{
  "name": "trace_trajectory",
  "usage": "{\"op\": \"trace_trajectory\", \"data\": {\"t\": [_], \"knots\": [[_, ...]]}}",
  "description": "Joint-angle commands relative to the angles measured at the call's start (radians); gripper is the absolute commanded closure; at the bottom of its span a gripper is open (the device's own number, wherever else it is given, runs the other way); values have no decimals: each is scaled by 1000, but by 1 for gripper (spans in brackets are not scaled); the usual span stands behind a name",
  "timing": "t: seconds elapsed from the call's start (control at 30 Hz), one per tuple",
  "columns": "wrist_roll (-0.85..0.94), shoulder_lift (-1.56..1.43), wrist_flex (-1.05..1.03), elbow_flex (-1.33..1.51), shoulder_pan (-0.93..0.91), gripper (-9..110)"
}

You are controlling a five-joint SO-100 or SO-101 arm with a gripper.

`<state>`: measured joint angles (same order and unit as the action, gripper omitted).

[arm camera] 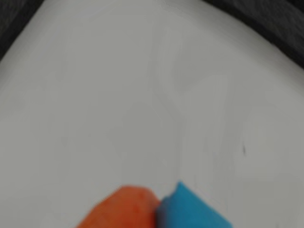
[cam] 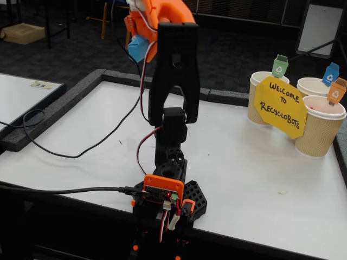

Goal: Sort rubbish by color.

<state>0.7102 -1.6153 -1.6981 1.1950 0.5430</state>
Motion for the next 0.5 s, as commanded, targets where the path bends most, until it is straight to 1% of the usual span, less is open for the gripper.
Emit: {"op": "trace_trajectory", "data": {"t": [0.0,0.2,0.3,0.47], "knots": [[-55,-595,32,204,-67,101],[-123,-948,144,565,-233,101],[-172,-1078,206,686,-321,101],[-255,-1210,272,808,-476,101]]}}
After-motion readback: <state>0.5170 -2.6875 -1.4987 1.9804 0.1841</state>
